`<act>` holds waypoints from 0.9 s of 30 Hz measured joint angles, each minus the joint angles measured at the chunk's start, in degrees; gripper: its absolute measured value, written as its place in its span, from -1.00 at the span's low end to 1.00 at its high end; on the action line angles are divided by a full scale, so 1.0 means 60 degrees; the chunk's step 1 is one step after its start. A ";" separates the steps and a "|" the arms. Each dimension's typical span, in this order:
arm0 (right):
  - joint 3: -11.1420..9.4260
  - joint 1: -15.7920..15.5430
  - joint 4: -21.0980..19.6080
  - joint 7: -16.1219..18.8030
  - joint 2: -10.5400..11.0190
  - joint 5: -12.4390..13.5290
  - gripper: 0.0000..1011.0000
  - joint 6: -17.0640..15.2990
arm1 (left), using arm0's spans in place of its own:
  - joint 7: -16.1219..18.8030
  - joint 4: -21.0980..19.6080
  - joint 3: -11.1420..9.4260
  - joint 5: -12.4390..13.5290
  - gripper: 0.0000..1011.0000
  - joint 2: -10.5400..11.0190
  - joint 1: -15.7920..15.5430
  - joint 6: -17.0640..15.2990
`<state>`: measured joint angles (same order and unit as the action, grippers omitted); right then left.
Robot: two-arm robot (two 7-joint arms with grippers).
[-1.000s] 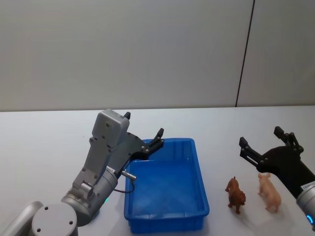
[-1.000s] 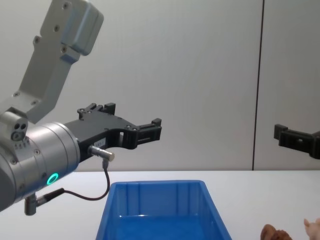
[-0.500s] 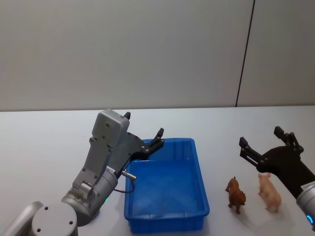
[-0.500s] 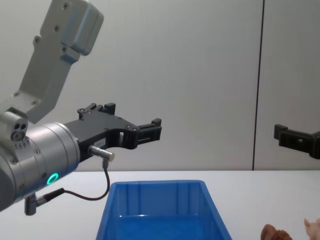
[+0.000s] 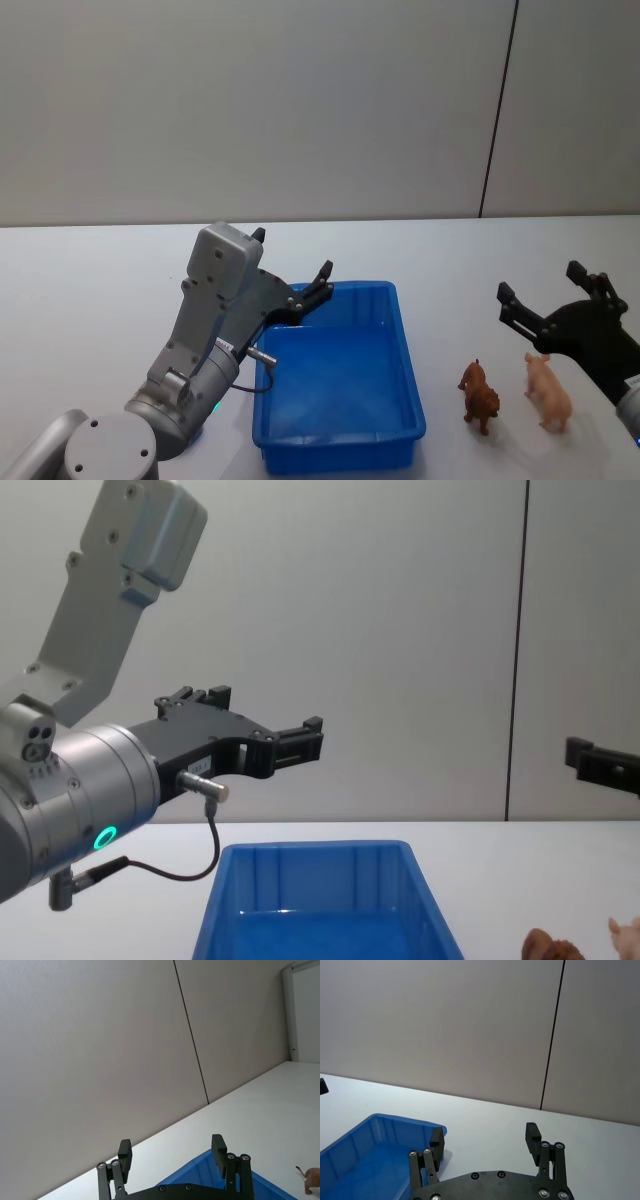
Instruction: Pick up the two dolls from the table and place them into the box.
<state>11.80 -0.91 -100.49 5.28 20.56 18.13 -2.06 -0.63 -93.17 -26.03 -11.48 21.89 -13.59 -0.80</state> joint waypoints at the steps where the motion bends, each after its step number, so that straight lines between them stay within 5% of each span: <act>1: -0.0046 -0.0026 0.0008 0.0057 0.0052 0.0088 0.98 -0.0026 | 0.0000 0.0000 0.0000 0.0000 0.98 0.0000 0.0000 0.0000; 27: -0.0621 -0.1012 -0.0127 0.0286 0.0992 0.0955 0.98 -0.1119 | 0.0000 0.0000 0.0000 0.0001 0.98 0.0000 0.0000 0.0000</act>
<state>8.08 -6.99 -101.25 6.99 26.52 23.86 -8.77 -0.62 -93.17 -26.03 -11.48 21.89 -13.59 -0.80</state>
